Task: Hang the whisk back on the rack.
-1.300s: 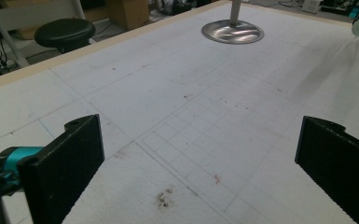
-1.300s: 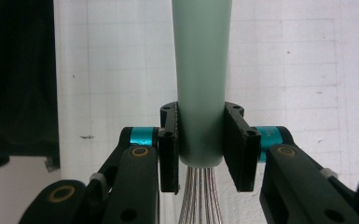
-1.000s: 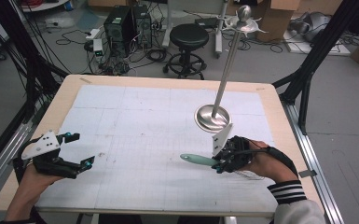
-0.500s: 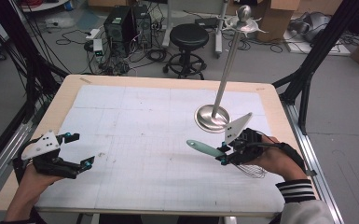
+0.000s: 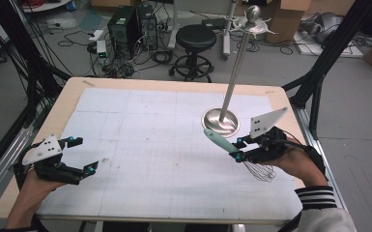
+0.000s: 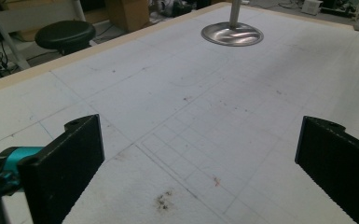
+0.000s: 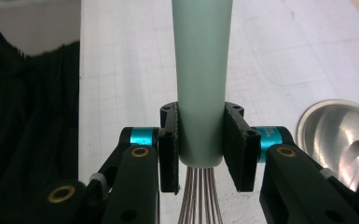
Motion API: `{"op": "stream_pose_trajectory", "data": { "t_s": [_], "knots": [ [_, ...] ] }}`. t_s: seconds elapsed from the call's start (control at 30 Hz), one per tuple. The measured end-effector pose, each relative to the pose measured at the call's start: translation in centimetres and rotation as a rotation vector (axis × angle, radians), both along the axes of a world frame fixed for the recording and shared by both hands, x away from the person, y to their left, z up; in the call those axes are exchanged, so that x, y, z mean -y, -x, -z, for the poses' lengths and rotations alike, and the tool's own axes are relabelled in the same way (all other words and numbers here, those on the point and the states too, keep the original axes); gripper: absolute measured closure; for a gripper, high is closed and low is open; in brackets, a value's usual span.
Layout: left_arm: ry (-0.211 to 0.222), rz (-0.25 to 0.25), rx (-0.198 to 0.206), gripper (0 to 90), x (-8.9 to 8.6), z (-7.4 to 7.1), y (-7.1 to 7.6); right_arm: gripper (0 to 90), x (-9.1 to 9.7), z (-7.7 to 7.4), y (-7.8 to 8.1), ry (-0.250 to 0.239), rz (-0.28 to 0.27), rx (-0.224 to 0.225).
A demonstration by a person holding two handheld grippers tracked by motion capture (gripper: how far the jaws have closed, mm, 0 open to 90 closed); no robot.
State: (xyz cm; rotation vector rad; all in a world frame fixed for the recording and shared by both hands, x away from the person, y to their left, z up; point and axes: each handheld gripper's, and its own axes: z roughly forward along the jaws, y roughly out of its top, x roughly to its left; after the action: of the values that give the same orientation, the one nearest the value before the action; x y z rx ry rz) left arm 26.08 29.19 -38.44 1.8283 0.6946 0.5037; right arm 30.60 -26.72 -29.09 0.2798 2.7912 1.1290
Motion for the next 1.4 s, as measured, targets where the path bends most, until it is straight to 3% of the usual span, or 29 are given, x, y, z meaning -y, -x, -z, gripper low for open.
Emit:
{"op": "stream_pose_trajectory", "data": {
  "t_s": [0.4,0.67,0.83,1.1,1.4],
  "knots": [
    [0.019,0.030,-0.011,1.7,0.1,0.1,-0.1,69.5,2.9,-1.5,-0.8,-0.140,0.069,0.016],
    [0.016,0.025,-0.012,1.7,0.2,0.1,-0.2,69.5,4.1,-2.1,-1.2,-0.170,0.098,0.029],
    [0.014,0.022,-0.013,1.7,0.3,0.1,-0.1,69.5,4.9,-3.1,-1.5,-0.228,0.122,0.049],
    [0.009,0.021,-0.006,1.7,0.2,0.1,0.0,69.5,5.3,-4.3,-1.7,-0.249,0.130,0.072],
    [0.015,0.019,-0.003,1.7,0.1,0.0,0.0,69.5,5.6,-5.2,-2.6,-0.301,0.151,0.052]
  ]
}}
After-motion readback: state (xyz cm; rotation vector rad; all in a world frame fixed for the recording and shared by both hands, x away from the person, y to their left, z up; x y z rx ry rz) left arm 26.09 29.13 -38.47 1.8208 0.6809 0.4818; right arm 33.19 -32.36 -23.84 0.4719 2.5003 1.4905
